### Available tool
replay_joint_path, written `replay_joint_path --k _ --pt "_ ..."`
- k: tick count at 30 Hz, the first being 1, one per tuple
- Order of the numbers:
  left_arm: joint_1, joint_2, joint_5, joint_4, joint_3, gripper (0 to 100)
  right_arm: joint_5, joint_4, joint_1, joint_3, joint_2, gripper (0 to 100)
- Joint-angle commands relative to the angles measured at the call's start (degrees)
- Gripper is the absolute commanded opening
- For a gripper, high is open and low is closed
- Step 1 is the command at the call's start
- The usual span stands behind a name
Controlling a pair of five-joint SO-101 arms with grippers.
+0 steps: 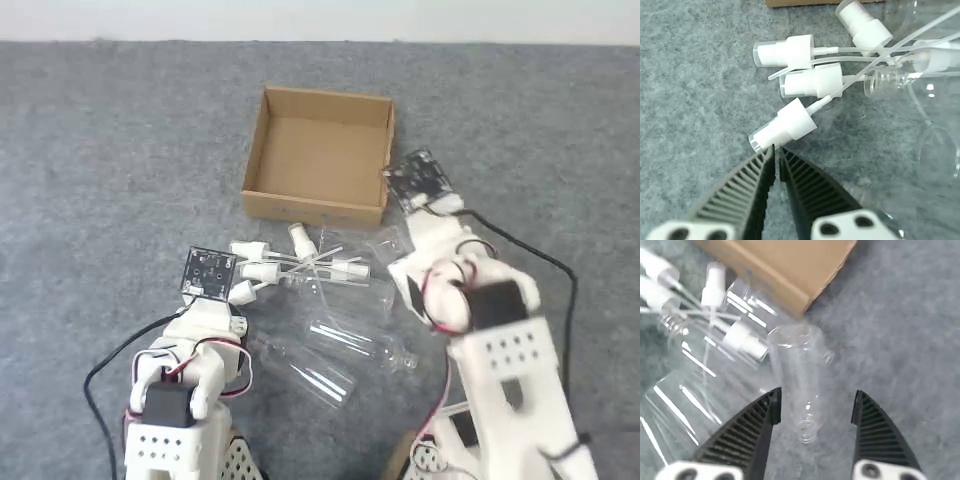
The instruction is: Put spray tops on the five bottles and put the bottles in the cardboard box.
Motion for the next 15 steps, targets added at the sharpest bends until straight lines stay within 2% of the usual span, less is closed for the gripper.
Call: replay_joint_path --k 1,4,15 --pt "-0.3 -1.2 0.7 0.3 -0.8 1 -0.5 0.5 -2.5 -4.9 4.4 24.7" --pt "-0.3 -1.2 0.7 0.3 -0.8 1 -0.5 0.1 -3.7 -5.7 7.7 29.9" --pt "-0.2 -1.2 0.7 0.3 -0.8 1 -0.6 -6.7 -4.4 -6.1 15.1 30.0"
